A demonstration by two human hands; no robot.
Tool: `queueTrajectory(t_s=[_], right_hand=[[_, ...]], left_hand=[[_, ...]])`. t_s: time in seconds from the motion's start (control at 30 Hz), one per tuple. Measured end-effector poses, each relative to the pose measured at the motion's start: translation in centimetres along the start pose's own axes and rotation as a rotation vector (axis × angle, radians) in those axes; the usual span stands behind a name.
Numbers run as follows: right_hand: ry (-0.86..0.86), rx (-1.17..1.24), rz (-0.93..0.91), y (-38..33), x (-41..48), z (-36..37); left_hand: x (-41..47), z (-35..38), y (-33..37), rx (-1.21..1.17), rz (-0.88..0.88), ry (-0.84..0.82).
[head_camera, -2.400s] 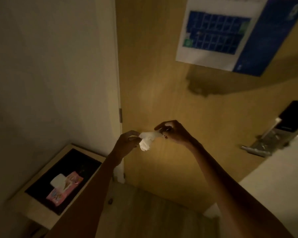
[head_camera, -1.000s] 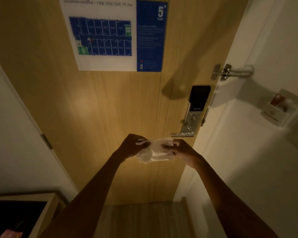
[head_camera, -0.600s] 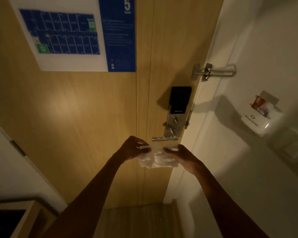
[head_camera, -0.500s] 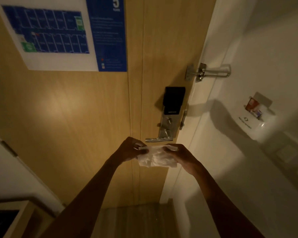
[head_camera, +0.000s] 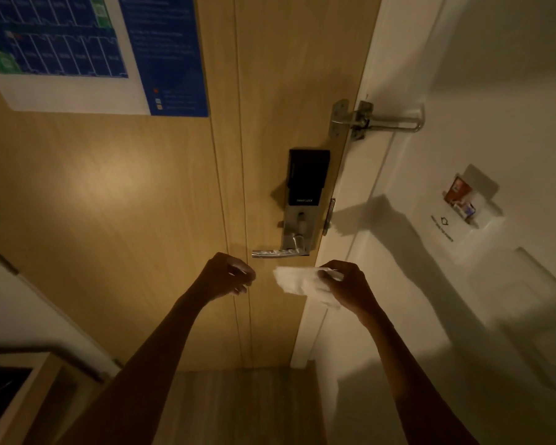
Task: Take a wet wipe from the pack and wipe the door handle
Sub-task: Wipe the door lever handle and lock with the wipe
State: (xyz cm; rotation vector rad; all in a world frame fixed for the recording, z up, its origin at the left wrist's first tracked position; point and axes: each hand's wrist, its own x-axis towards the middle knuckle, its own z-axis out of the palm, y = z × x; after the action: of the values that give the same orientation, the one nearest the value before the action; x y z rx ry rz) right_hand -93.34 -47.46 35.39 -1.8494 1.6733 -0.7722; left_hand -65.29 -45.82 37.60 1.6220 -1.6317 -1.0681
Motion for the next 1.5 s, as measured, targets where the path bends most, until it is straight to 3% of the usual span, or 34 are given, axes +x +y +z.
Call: queueTrajectory(t_s=[0.07,0.17,0.33,0.53,0.7,0.87,1.13,1.37,1.5], right_hand=[[0.012,-0.057,0.005,0.0,-0.3,-1.7],[0.298,-0.030,0.035,-1.0,-0.7,-1.0],[0.514,0.028,0.051,-3.1,0.1,2.2],[0.554,0.100,0.113,-4.1,2.1,5.5],[0.496,0.189,-0.073,-4.3,2.9,7.1],[0.395,0.032,-0.227,-2.7,2.8,9.2],[0.374,-0.126,-0.222,-2.5,2.8,11.1],[0.313,0.124,-0.241,-4.9,3.6,11.8],[0.184,0.159,-0.238,-4.6,3.7,12.1]], left_hand=[[0.3,-0.3,-0.6,0.035,0.003,0.082],[0.8,0.1,-1.3,0.064,0.014,0.213],[2.6,1.3,-1.0,0.044,-0.065,0.264],[3.5,1.4,-1.7,0.134,0.149,0.326],[4.2,1.0,-2.1,0.120,0.130,0.326],[4.7,0.9,-1.9,0.048,0.041,0.313],[5.0,0.7,-3.0,0.000,0.073,0.295],[4.9,0.1,-2.8,-0.017,0.143,0.266],[4.9,-0.2,-3.0,-0.001,0.174,0.247]])
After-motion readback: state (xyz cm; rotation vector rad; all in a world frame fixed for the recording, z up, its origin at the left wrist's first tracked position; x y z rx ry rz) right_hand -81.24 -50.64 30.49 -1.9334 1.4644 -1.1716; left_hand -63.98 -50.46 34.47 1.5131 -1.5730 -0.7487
